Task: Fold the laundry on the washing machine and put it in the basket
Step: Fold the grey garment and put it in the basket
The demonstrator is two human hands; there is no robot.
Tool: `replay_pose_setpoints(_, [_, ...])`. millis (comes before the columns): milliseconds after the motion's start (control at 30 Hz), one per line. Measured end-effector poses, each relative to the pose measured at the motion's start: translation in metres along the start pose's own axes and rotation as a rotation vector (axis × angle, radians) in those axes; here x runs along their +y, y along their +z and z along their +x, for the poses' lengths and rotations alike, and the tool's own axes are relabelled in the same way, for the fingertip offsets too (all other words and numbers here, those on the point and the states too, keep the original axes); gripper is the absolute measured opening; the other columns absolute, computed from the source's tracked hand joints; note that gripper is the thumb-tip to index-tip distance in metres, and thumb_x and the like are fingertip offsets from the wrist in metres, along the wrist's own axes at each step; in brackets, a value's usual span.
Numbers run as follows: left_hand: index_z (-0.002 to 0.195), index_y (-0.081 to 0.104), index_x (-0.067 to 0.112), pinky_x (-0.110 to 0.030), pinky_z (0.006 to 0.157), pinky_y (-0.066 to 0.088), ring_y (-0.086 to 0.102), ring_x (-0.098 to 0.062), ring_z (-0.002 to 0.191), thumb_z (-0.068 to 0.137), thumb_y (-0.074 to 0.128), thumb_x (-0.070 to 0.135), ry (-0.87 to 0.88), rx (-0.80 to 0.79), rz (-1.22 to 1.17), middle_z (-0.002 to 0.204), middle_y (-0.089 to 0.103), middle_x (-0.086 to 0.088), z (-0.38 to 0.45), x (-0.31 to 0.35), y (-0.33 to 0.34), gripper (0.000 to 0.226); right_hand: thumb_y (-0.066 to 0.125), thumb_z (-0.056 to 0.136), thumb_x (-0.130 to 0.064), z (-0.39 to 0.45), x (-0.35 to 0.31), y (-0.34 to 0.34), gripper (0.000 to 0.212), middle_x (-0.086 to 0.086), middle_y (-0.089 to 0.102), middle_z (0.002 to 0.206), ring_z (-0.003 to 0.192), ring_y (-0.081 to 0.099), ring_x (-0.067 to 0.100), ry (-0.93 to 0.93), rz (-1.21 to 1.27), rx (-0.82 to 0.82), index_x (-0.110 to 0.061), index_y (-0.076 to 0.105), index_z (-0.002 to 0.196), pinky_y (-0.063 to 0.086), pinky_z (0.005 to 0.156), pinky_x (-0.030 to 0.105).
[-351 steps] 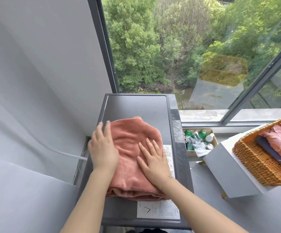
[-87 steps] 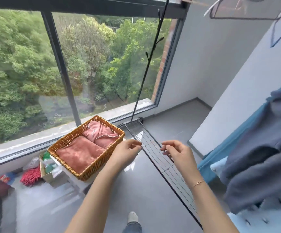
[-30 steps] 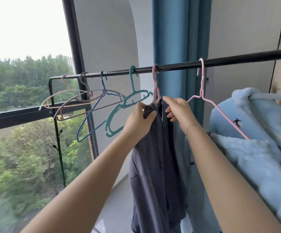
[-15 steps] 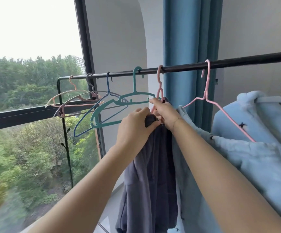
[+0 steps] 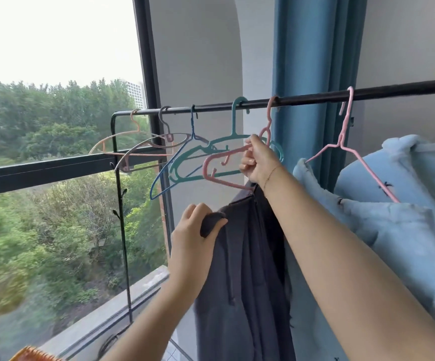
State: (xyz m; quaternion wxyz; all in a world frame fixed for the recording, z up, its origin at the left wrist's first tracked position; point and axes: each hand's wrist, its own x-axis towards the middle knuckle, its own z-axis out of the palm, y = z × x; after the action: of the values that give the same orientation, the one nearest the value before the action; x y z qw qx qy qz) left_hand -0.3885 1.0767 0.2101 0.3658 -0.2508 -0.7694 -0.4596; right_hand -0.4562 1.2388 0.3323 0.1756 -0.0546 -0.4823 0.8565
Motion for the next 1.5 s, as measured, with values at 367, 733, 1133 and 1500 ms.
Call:
replay_pose_setpoints(367, [0.073, 0.049, 0.011, -0.013, 0.062, 0.035, 0.046, -0.006, 0.071, 0.081, 0.073, 0.010, -0.106, 0.033, -0.288, 0.076, 0.055, -0.001, 0.022, 0.013, 0.009, 0.025, 0.054, 0.092, -0.050, -0.035, 0.000, -0.015, 0.043, -0.007, 0.029, 0.041, 0.034, 0.025, 0.007, -0.012, 0.136, -0.070, -0.017, 0.046, 0.065, 0.026, 0.037, 0.018])
replay_pose_setpoints(733, [0.079, 0.056, 0.012, -0.015, 0.063, 0.039, 0.053, -0.011, 0.073, 0.077, 0.076, 0.008, -0.127, -0.115, -0.380, 0.080, 0.062, -0.007, 0.035, 0.009, 0.006, 0.021, 0.050, 0.092, -0.011, -0.087, 0.113, -0.094, 0.008, 0.001, 0.057, 0.079, 0.068, 0.056, 0.012, -0.296, -0.089, 0.359, -0.013, 0.058, 0.089, 0.047, 0.058, 0.024])
replay_pose_setpoints(1133, [0.066, 0.051, 0.028, -0.009, 0.062, 0.034, 0.045, 0.006, 0.067, 0.067, 0.073, -0.015, -0.189, -0.399, -0.248, 0.075, 0.049, 0.008, -0.029, -0.045, 0.035, 0.049, 0.048, 0.094, -0.013, -0.045, 0.146, -0.140, 0.042, 0.012, 0.052, 0.132, 0.113, 0.049, 0.023, 0.019, -0.559, 0.233, -0.001, 0.046, 0.134, 0.037, 0.095, 0.032])
replay_pose_setpoints(1500, [0.066, 0.052, 0.014, -0.019, 0.053, 0.032, 0.041, -0.008, 0.058, 0.070, 0.060, -0.022, -0.524, -0.314, -0.360, 0.060, 0.047, 0.009, -0.051, -0.076, -0.044, 0.037, 0.045, 0.066, -0.012, -0.118, 0.265, -0.140, 0.061, -0.008, 0.052, 0.131, 0.124, 0.046, 0.002, 0.208, -0.524, -0.294, -0.029, 0.054, 0.123, 0.045, 0.083, 0.015])
